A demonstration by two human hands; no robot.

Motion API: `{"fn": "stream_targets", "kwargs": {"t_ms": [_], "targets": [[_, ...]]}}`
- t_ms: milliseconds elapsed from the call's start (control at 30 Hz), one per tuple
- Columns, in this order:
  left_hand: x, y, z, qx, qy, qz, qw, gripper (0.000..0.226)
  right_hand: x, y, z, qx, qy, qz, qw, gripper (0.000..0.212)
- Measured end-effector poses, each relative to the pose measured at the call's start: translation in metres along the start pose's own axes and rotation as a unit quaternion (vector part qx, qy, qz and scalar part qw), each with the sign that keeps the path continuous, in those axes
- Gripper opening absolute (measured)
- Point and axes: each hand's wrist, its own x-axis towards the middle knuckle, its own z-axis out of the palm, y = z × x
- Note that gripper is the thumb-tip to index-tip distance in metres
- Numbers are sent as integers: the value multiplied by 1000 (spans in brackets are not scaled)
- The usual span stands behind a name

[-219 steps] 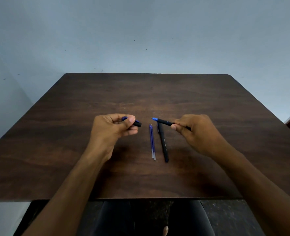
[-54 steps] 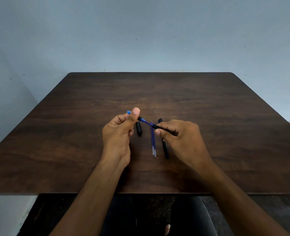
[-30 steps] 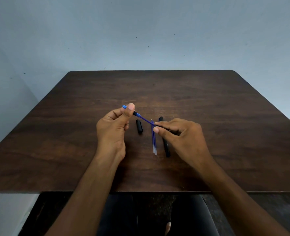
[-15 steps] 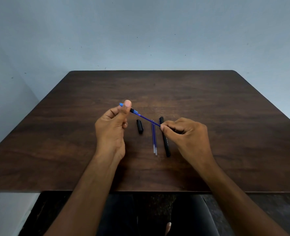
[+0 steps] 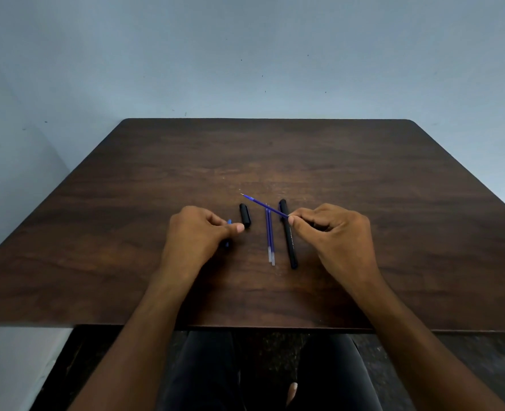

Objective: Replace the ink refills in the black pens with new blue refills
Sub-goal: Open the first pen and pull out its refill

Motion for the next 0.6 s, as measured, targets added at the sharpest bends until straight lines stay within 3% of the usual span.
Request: {"fn": "stream_targets", "kwargs": {"t_ms": [267, 433, 600], "targets": [[-10, 11, 21, 179, -1, 40, 983, 34, -2, 0, -1, -5, -3, 4, 1000, 10], [-8, 16, 27, 174, -14, 13, 985, 61, -2, -2, 0, -23, -19, 1, 1000, 11], [-12, 14, 25, 132, -6, 11, 991, 59, -3, -1, 2, -21, -19, 4, 1000, 11]]}}
